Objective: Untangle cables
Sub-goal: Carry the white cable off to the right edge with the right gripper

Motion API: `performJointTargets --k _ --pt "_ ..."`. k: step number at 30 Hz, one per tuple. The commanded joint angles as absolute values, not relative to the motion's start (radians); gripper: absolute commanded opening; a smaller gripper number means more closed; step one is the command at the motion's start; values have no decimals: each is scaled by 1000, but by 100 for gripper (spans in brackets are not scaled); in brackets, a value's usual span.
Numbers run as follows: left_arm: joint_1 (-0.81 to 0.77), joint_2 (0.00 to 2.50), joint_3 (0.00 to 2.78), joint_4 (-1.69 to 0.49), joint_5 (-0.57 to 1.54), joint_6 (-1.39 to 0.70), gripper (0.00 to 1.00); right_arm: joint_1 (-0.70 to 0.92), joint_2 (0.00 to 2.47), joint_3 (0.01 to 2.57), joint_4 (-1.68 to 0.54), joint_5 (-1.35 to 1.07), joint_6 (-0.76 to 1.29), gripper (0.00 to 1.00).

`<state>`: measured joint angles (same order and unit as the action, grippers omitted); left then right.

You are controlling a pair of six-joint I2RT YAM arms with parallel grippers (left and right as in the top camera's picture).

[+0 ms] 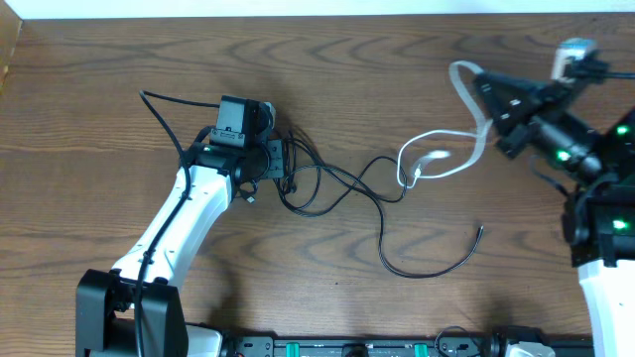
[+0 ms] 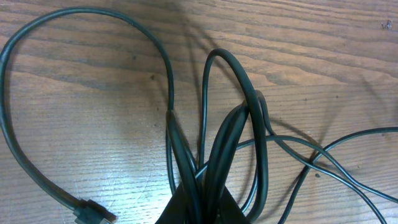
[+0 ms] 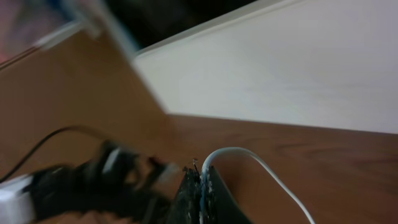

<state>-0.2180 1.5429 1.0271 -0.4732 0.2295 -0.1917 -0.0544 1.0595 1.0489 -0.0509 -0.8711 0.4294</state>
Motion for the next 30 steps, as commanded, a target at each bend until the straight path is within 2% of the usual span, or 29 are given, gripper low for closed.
performJointTargets --k 1,10,13,20,26,30 --pt "-220 1549 1038 -477 220 -205 8 29 1059 1058 -27 -919 468 1" --pt "-220 1549 1038 -477 220 -205 8 86 1058 1058 270 -934 688 1" --pt "-220 1549 1038 -477 220 -205 8 86 1059 1058 334 -922 663 1" --pt "-220 1549 1038 -478 220 -205 8 81 1085 1058 317 -790 488 1" --pt "-220 1549 1038 -490 220 -205 8 20 1109 1058 326 -584 481 1" --pt "-220 1549 1038 -495 219 -205 8 -67 1109 1059 409 -573 542 1"
